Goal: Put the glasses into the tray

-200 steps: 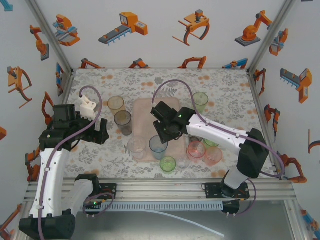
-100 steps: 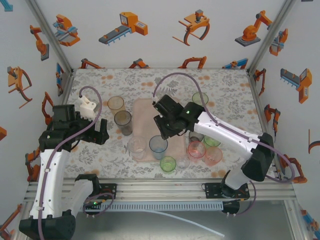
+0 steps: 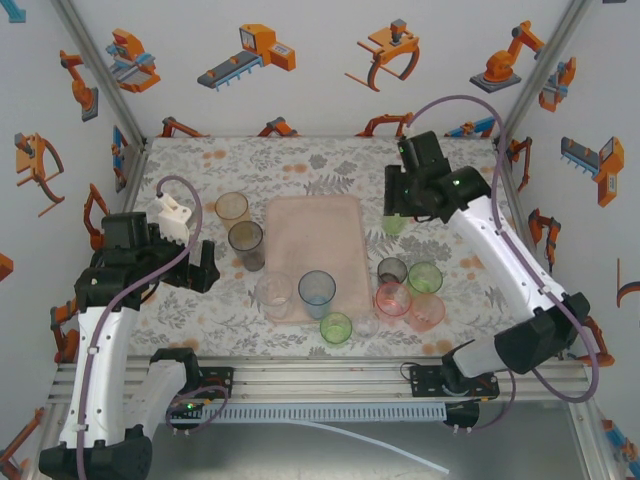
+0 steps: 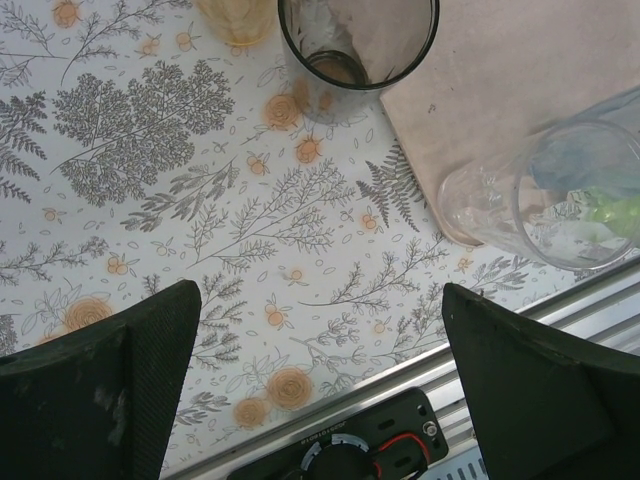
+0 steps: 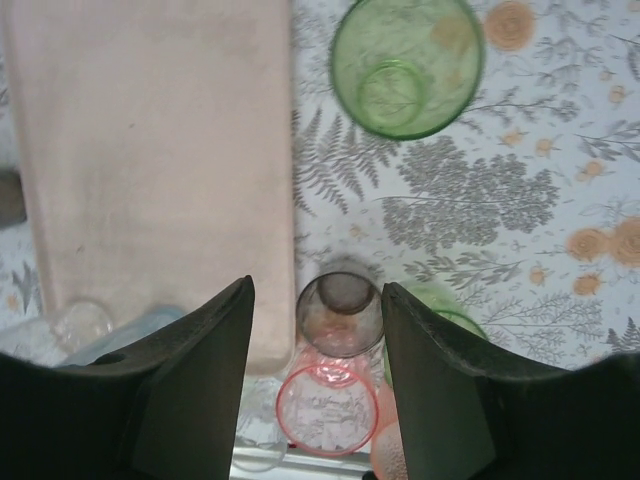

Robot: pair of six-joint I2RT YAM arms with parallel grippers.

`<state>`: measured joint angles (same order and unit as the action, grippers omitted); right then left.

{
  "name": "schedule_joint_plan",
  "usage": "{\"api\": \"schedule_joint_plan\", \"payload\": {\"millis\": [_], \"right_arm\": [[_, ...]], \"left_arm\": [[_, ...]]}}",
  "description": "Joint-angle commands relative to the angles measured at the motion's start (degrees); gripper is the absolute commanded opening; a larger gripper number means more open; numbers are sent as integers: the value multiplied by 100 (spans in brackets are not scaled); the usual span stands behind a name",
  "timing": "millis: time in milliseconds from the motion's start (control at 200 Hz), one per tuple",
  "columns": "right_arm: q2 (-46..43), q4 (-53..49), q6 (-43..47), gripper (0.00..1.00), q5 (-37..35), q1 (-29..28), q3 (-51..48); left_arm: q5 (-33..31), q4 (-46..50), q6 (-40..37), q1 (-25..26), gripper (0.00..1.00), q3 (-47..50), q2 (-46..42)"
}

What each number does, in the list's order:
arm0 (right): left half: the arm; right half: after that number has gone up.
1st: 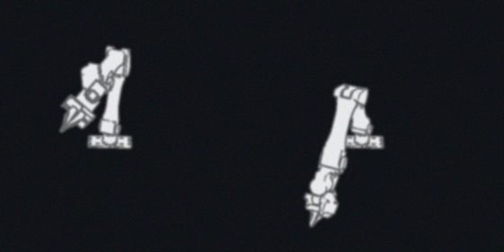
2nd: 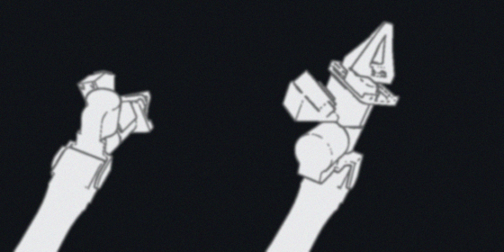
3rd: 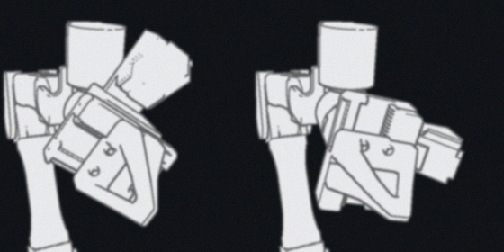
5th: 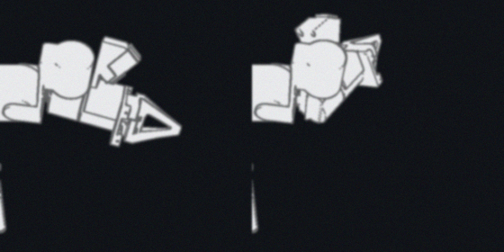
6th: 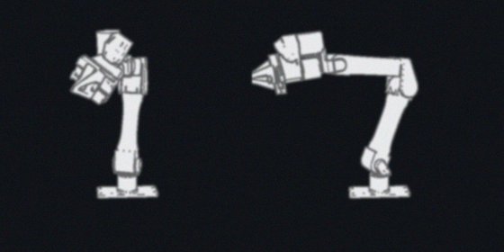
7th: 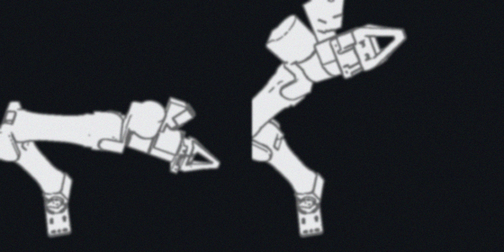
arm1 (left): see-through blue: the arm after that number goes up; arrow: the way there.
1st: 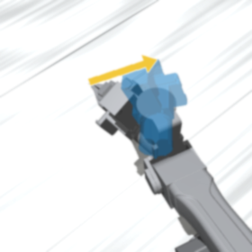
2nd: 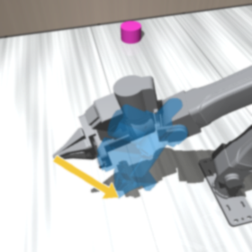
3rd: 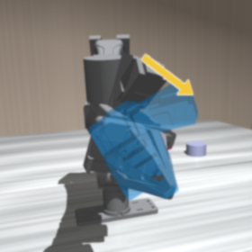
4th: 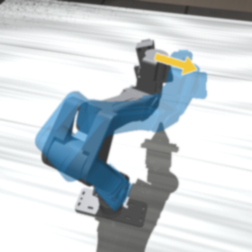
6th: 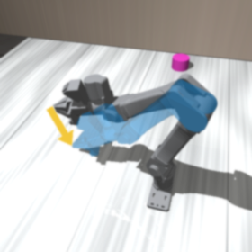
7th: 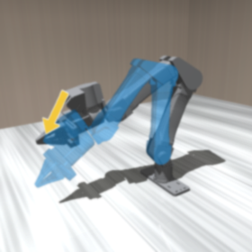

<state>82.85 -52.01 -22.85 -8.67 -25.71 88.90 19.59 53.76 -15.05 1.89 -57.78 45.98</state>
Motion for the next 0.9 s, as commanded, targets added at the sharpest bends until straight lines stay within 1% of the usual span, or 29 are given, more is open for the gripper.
{"api": "schedule_joint_plan", "payload": {"millis": [0,145,275,456,596,706,896], "right_arm": [[232,237,104,52,2,326,95],[589,410,123,52,36,730,235],[927,511,123,52,226,1116,393],[1371,697,85,51,573,1497,519],[1643,827,80,48,771,1612,542],[1880,869,110,47,862,1679,590],[2143,874,193,42,824,1719,611]], "left_arm": [[178,125,-181,4,100,-162,-4],[203,199,-223,9,100,-224,65],[203,255,-235,11,100,-241,47],[169,337,-218,9,100,-178,-43],[288,352,-98,22,100,-109,-118],[257,367,-73,22,99,-116,-107],[186,366,-60,22,99,-51,-125]]}}
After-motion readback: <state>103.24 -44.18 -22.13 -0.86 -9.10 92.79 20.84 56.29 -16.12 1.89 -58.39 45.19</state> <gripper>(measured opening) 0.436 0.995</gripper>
